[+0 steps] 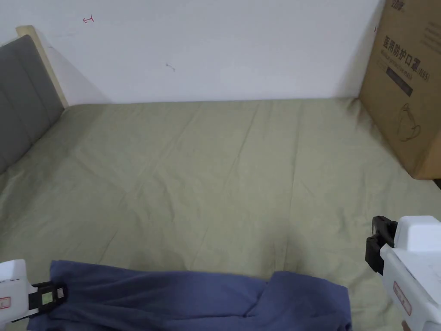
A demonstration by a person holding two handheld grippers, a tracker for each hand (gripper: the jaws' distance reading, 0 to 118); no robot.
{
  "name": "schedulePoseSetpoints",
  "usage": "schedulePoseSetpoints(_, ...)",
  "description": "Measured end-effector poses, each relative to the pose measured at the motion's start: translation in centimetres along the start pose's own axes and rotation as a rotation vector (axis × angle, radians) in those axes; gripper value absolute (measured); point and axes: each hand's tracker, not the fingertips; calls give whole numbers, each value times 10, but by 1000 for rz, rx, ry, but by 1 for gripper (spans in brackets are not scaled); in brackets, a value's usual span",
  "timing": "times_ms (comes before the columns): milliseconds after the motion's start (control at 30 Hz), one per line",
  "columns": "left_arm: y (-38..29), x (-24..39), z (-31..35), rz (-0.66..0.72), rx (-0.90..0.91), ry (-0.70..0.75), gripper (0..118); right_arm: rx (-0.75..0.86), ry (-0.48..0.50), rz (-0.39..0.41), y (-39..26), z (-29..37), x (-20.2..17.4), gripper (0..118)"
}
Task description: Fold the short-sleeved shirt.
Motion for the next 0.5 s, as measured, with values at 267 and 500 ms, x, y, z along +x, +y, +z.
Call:
schedulePoseSetpoints(267,0,98,4,-100,-38,17,5,10,12,-27,-3,9,12,0)
schedulePoseSetpoints(500,-8,185,-31,-207,-119,-95,5,16,13,-28,-7,17,27,0)
